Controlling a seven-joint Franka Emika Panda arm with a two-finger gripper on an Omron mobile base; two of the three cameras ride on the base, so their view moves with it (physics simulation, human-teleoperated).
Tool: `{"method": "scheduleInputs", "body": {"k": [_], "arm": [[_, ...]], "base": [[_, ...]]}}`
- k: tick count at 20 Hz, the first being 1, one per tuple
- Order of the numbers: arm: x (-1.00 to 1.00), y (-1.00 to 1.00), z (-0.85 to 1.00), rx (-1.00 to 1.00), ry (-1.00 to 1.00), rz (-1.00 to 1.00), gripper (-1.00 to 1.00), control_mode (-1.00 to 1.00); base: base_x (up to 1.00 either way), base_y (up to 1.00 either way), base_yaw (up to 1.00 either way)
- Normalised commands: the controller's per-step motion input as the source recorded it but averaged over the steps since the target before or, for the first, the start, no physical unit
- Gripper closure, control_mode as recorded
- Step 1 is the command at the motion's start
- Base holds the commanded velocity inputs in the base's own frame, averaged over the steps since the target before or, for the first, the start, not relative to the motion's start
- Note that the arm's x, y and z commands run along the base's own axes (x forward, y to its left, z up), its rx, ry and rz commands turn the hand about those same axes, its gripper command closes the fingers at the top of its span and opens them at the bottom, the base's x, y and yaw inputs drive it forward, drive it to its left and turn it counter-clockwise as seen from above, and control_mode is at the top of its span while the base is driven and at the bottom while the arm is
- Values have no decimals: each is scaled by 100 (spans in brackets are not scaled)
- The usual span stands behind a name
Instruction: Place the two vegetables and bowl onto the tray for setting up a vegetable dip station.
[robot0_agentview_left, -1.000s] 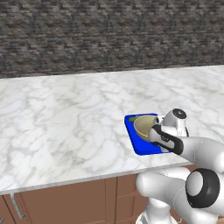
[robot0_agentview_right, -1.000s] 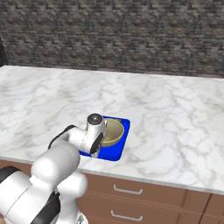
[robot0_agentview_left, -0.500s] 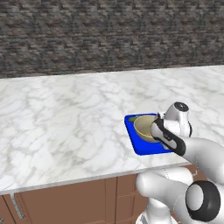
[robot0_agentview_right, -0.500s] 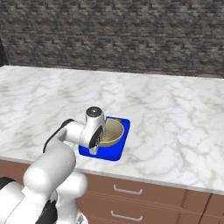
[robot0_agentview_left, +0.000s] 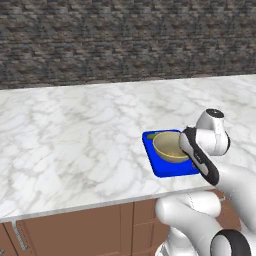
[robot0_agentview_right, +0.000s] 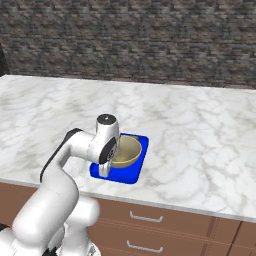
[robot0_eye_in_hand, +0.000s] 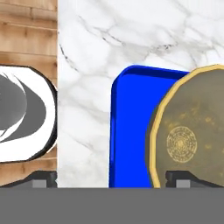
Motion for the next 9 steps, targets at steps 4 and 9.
{"method": "scheduleInputs", "body": {"k": [4,9], "arm": [[-65,-3,18,0,6,0,-100,-100],[-79,0,13,0,1,0,-100,-100]], "base": [[0,0,0],[0,0,0]]}}
